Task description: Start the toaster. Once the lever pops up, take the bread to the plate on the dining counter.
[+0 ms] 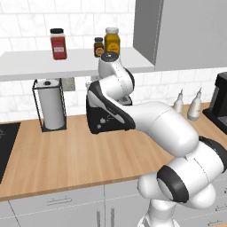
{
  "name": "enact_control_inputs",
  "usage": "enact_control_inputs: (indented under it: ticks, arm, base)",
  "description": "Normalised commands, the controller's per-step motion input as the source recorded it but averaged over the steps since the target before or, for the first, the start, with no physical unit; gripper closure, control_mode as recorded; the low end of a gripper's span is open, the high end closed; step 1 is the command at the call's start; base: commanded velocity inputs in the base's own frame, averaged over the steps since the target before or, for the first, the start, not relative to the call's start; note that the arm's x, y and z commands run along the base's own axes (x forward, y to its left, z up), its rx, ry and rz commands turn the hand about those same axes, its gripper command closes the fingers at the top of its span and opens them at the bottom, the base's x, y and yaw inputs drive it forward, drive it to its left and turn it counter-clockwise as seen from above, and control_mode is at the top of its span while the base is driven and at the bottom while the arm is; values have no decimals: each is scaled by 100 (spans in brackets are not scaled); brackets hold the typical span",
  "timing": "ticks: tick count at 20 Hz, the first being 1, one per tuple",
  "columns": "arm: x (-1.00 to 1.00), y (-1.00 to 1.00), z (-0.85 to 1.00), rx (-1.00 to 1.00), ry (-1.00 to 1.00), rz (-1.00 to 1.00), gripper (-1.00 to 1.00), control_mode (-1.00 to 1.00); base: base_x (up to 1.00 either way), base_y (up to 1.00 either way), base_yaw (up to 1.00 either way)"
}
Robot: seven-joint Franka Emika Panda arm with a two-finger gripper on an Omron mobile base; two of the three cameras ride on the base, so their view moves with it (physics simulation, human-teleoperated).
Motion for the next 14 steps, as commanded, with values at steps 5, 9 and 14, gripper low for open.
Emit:
enact_control_inputs:
  ticks: [5,9,14]
  arm:
    - [0,0,0,0,0,0,-100,-100]
    - [0,0,0,0,0,0,-100,-100]
    - [0,0,0,0,0,0,-100,-100]
  base:
    - [0,0,0]
    - [0,0,0]
    - [0,0,0]
